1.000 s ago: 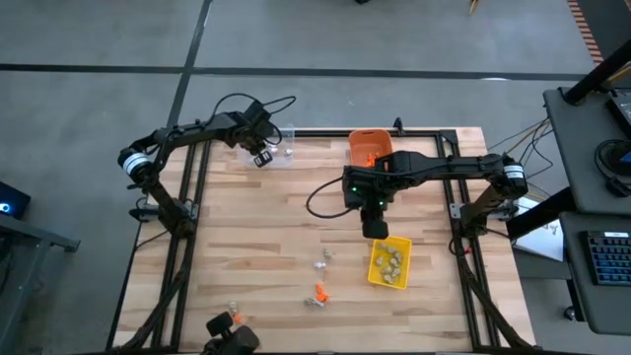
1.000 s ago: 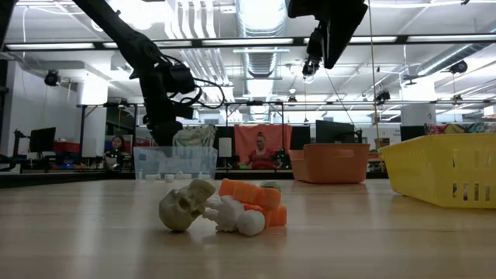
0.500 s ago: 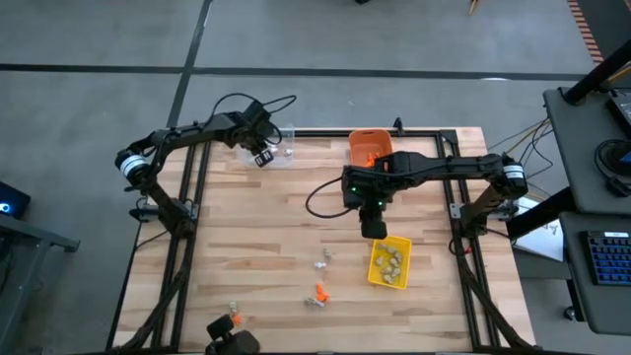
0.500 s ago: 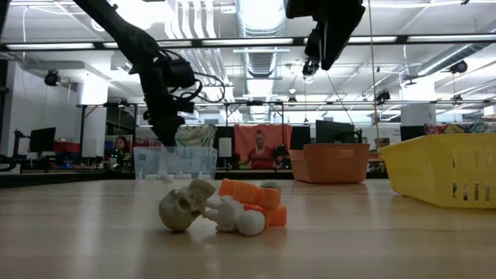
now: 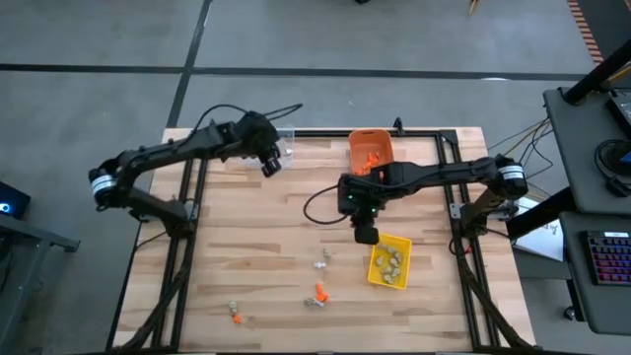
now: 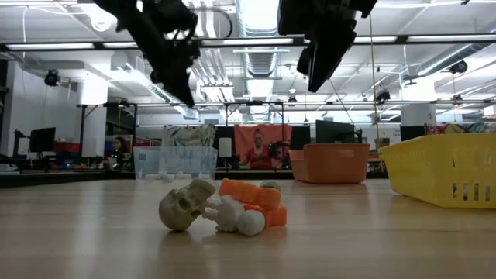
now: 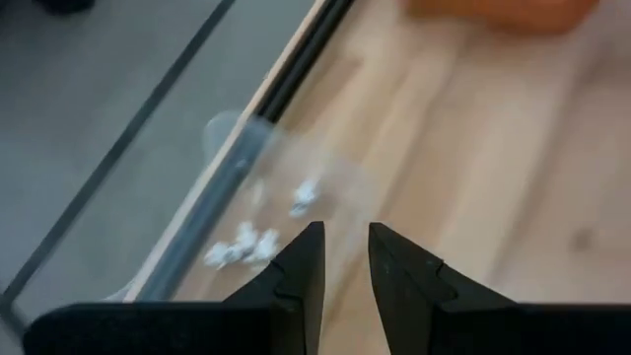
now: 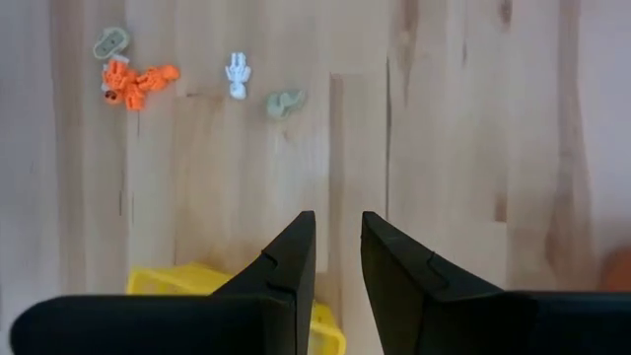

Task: Sort Halloween decoration
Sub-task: Put the gray skull toy into the yellow bin

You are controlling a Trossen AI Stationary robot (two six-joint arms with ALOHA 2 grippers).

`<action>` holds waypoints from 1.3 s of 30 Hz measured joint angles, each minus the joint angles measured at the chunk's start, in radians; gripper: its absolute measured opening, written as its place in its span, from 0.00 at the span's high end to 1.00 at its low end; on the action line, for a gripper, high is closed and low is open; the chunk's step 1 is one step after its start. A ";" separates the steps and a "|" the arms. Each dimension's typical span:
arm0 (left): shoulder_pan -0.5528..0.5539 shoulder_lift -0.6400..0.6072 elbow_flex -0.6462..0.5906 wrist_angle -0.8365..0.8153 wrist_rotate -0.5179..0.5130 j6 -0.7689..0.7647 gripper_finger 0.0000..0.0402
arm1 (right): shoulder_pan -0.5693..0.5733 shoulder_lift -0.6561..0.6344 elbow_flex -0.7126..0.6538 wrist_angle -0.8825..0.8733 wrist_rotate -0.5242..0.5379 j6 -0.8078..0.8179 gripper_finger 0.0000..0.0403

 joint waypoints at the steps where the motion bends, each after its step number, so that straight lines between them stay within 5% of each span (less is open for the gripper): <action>1: -0.027 -0.013 0.000 0.004 0.000 -0.012 0.84 | 0.005 0.000 -0.016 0.027 0.001 0.000 0.82; 11: -0.297 -0.079 -0.001 0.053 -0.008 -0.132 0.84 | 0.078 0.000 -0.147 0.273 0.003 0.020 0.82; 22: -0.565 -0.079 -0.006 0.068 -0.265 -0.228 0.84 | 0.140 0.000 -0.177 0.396 0.014 0.110 0.82; 32: -0.720 -0.079 -0.050 0.072 -0.410 -0.306 0.84 | 0.156 0.000 -0.180 0.498 0.098 0.174 0.82; 39: -0.782 -0.079 -0.131 0.144 -0.423 -0.334 0.84 | 0.156 0.000 -0.184 0.534 0.166 0.266 0.82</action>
